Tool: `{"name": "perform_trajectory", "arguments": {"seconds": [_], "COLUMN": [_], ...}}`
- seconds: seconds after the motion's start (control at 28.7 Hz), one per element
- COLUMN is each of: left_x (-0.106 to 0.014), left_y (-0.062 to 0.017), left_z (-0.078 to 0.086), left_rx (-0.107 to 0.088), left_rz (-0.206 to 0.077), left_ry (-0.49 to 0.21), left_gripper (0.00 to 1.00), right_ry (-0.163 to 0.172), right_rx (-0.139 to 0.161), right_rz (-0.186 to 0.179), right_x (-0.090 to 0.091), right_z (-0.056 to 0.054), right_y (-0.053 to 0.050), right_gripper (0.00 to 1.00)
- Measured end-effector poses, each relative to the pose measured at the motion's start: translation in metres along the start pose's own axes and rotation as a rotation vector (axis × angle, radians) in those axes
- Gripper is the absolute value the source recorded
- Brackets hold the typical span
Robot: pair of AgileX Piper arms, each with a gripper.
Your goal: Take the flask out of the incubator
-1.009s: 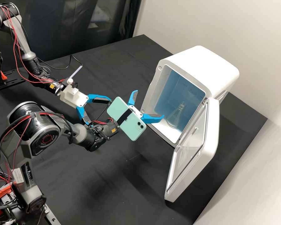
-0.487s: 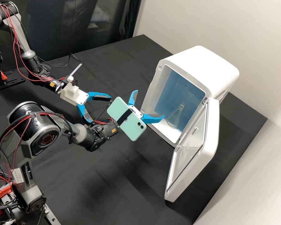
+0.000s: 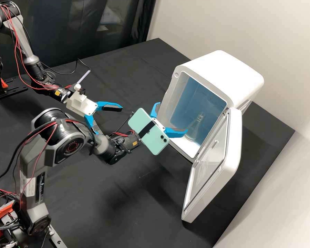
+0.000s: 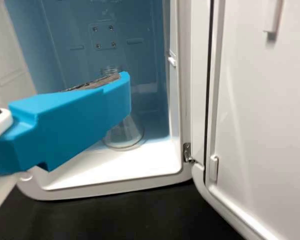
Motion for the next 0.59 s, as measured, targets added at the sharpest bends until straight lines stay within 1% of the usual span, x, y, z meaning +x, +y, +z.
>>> {"name": "perform_trajectory", "arguments": {"seconds": [0.03, 0.17, 0.24, 0.31, 0.38, 0.42, 0.45, 0.56, 0.59], "left_x": [0.000, 0.000, 0.000, 0.000, 0.000, 0.000, 0.000, 0.000, 0.000], "left_y": [0.0000, 0.0000, 0.0000, 0.0000, 0.0000, 0.0000, 0.0000, 0.0000, 0.0000], "left_z": [0.000, 0.000, 0.000, 0.000, 0.000, 0.000, 0.000, 0.000, 0.000], "left_rx": [0.000, 0.000, 0.000, 0.000, 0.000, 0.000, 0.000, 0.000, 0.000], "left_rz": [0.000, 0.000, 0.000, 0.000, 0.000, 0.000, 0.000, 0.000, 0.000], "left_ry": [0.000, 0.000, 0.000, 0.000, 0.000, 0.000, 0.000, 0.000, 0.000], "left_gripper": [1.00, 1.00, 1.00, 1.00, 1.00, 1.00, 1.00, 1.00, 1.00], "right_ry": [0.000, 0.000, -0.007, -0.024, -0.036, -0.044, -0.053, -0.070, -0.075], "right_rx": [-0.011, -0.030, -0.041, -0.038, -0.035, -0.039, -0.039, -0.042, -0.048], "right_rz": [0.004, 0.014, 0.023, 0.022, 0.029, 0.029, 0.037, 0.033, 0.027], "right_x": [0.004, 0.017, 0.023, 0.030, 0.036, 0.039, 0.044, 0.053, 0.056], "right_z": [0.001, 0.002, 0.004, 0.005, 0.006, 0.007, 0.007, 0.008, 0.008], "right_y": [0.000, -0.002, -0.002, -0.003, -0.003, -0.004, -0.004, -0.008, -0.010], "right_gripper": [1.00, 1.00, 1.00, 1.00, 1.00, 1.00, 1.00, 1.00, 1.00]}}
